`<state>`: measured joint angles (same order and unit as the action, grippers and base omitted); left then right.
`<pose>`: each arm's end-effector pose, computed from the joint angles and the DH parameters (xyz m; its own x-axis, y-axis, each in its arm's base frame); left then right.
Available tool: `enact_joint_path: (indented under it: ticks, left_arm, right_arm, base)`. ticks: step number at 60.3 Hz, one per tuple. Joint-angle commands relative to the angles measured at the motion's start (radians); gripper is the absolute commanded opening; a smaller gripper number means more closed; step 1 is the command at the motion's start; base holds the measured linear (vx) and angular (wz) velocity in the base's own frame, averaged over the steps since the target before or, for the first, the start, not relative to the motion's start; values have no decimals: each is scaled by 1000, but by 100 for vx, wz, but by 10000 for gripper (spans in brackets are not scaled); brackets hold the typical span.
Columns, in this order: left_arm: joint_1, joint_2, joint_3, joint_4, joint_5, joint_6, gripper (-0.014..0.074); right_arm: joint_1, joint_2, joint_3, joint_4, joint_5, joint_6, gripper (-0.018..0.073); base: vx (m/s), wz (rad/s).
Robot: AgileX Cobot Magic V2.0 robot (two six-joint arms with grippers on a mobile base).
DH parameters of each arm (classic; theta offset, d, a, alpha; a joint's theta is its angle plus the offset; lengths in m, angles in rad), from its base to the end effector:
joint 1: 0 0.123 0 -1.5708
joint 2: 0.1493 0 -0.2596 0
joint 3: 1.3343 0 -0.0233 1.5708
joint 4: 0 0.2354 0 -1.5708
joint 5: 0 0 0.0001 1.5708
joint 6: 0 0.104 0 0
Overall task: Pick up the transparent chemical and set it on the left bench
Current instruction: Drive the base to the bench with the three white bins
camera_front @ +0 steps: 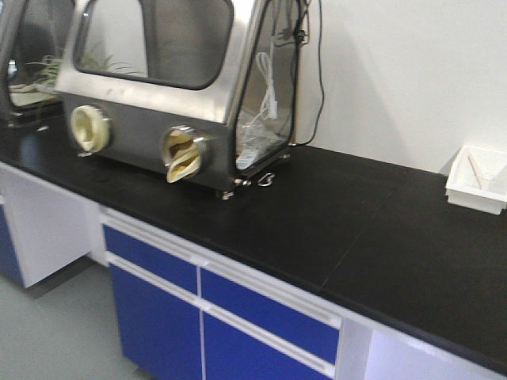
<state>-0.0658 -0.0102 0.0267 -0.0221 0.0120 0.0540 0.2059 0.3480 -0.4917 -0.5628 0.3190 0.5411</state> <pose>0.0797 -0.0053 0.2049 0.0606 0.0280 -0.9978 0.0641 0.9974 0.0319 0.0996 0.0030 0.3191 -0.0407 -0.0071 -0.9991 -0.0378 0.9993 -0.0056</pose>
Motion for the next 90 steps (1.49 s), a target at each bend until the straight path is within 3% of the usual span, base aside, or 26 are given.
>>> enact_joint_path:
  ticks: [1,51,90]
  left_arm:
    - [-2,-19,16,-1,-78,-8,-3]
    - [-2,-19,16,-1,-78,-8,-3]
    - [-2,-19,16,-1,-78,-8,-3]
  right_arm:
    - [1,9,-29,-15,-69,-10,0]
    - [1,9,-29,-15,-69,-10,0]
    - [1,9,-29,-15,-69,-10,0]
  base:
    - [43,-32]
    - [37,-45]
    - [18,-34]
